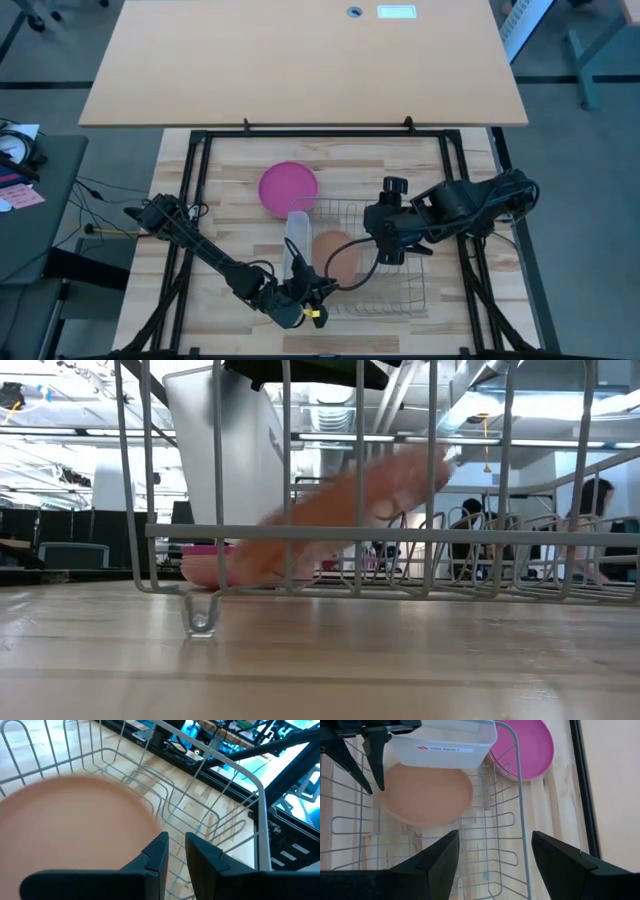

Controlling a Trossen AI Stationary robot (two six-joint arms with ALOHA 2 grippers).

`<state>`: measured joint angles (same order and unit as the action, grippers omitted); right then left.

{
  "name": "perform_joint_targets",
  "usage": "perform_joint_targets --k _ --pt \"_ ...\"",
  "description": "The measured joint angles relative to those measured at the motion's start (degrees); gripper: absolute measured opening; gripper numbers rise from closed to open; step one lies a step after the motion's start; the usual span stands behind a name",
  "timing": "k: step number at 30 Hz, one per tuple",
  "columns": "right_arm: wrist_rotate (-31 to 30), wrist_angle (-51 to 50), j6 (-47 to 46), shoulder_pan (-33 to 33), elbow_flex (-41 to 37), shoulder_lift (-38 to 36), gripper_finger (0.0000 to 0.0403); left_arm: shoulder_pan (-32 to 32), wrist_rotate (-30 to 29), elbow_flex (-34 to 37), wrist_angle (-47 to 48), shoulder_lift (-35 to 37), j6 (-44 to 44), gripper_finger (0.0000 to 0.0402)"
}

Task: Sort dishes
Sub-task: Put the light brown plate in the dish rack

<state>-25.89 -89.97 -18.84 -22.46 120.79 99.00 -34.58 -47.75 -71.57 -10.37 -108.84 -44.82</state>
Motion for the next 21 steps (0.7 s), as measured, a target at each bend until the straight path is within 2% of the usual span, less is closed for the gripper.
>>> perform_joint_targets --k 3,9,17,21 --pt "0.1 0.0 0.0 0.0 0.0 0.0 0.0256 0.6 1.9 0.0 -0.1 0.0 -0.2 0.0061" --pt "0.3 0.0 -0.2 0.0 0.0 0.0 0.0256 3.7 15.3 0.0 -0.1 0.0 -0.2 0.0061" --pt "0.3 0.0 -0.2 -1.5 0.0 0.0 0.0256 4.4 16.2 0.0 1.1 5.0 6.9 0.0061" --pt "0.3 0.0 -0.2 -2.0 0.0 0.0 0.0256 3.8 16.2 0.0 5.7 8.5 8.2 0.0061"
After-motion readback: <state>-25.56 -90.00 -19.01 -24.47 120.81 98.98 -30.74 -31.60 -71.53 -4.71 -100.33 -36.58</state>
